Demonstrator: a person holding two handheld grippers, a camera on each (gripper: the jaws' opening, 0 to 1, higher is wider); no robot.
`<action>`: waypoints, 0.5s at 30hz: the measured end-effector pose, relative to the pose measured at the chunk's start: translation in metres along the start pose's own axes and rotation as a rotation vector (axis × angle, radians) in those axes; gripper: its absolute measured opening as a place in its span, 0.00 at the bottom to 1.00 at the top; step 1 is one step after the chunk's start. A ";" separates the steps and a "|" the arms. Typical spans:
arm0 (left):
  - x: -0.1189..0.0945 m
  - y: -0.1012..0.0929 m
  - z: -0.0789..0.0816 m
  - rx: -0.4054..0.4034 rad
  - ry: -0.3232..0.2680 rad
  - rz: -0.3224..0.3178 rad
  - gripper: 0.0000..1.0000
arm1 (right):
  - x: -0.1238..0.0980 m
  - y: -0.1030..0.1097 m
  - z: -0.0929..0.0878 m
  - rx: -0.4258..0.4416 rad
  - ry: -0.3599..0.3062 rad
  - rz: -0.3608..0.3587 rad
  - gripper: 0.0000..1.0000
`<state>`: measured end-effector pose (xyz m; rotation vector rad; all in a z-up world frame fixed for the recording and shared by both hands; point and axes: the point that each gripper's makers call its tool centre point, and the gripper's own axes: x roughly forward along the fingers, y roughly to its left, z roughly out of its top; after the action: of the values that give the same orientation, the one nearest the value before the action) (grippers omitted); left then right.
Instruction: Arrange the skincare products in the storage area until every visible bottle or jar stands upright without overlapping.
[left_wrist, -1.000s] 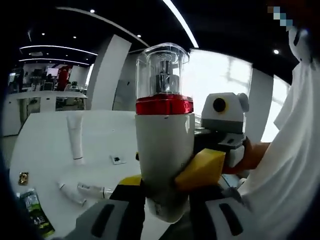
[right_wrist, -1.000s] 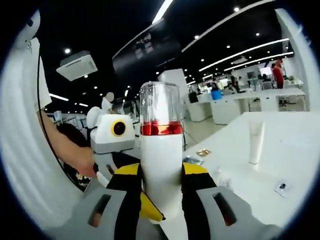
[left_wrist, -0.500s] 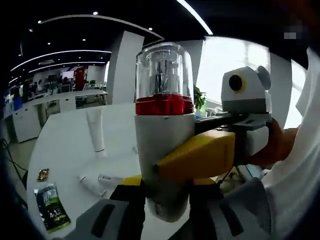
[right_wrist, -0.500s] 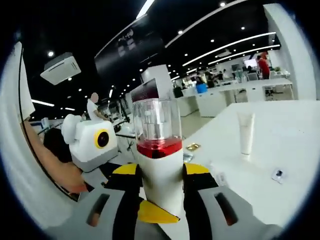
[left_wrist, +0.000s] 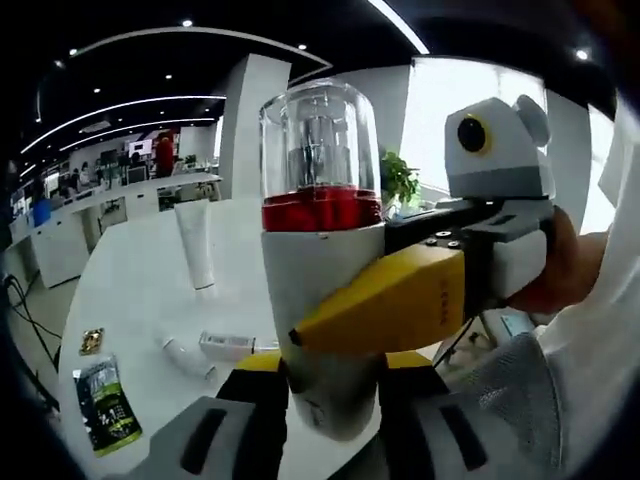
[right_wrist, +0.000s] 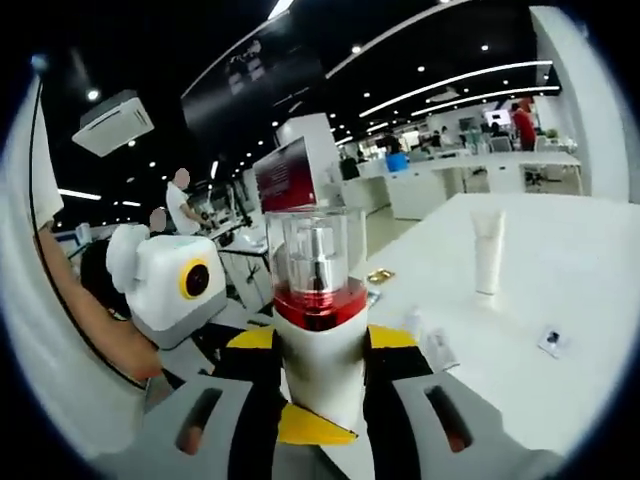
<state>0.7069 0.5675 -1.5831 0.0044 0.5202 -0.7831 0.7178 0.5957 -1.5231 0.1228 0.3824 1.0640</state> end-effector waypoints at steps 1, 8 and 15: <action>0.000 0.000 0.001 0.004 -0.008 -0.007 0.35 | 0.000 -0.001 0.000 0.003 -0.007 -0.001 0.27; -0.003 0.016 -0.018 -0.025 0.061 0.042 0.54 | -0.007 -0.029 -0.004 0.050 -0.029 -0.059 0.28; -0.028 0.035 -0.061 0.216 0.200 0.112 0.55 | -0.023 -0.063 -0.012 0.089 -0.049 -0.144 0.28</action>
<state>0.6864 0.6229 -1.6299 0.3116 0.6172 -0.7298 0.7560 0.5442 -1.5467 0.1970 0.3889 0.9010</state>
